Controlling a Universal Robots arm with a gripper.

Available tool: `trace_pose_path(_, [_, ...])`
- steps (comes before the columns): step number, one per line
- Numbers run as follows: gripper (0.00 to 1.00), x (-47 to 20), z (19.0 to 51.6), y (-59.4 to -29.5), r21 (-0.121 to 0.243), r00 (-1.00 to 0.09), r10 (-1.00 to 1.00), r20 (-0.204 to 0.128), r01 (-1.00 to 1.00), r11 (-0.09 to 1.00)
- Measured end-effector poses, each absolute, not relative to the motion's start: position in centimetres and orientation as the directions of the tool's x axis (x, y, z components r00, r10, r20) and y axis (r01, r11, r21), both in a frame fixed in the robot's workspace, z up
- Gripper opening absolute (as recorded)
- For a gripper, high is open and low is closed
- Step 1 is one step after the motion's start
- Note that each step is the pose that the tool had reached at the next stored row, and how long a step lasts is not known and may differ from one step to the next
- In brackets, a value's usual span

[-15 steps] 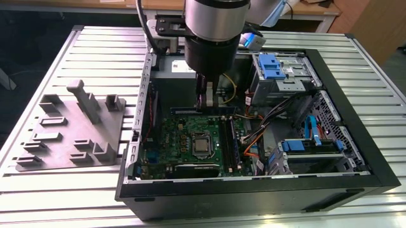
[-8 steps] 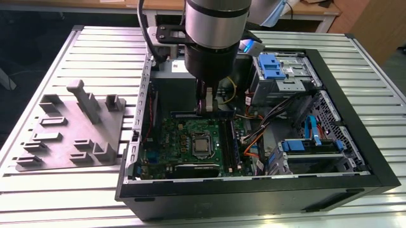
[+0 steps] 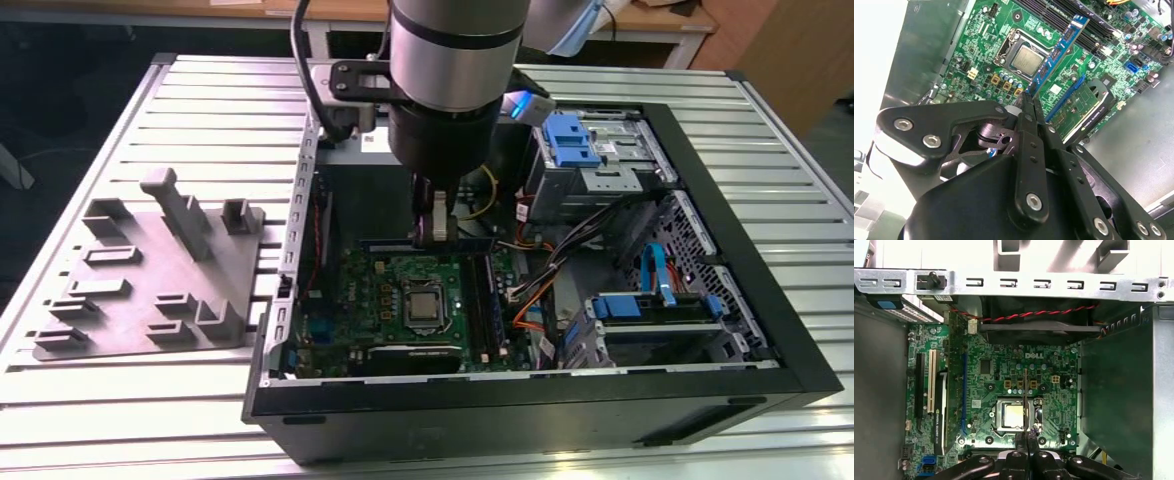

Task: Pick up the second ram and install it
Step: 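Insert the second ram into the second slot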

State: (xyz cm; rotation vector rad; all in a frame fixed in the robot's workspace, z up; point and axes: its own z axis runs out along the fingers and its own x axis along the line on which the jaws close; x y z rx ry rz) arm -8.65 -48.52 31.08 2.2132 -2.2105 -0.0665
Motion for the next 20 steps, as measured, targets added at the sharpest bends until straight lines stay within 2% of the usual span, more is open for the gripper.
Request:
trace_pose_path(14, [0.12,-8.65,31.02,-48.52,0.039,-0.01,-1.0,-0.021,-0.999,0.009])
trace_pose_path(17, [0.12,-8.65,30.98,-48.52,0.039,-0.051,-0.998,-0.021,-0.998,0.05])
trace_pose_path(18, [0.12,-8.65,30.91,-48.52,0.039,-0.124,-0.992,-0.021,-0.992,0.123])
trace_pose_path(20, [0.12,-8.65,30.89,-48.52,0.039,-0.159,-0.987,-0.021,-0.987,0.158])
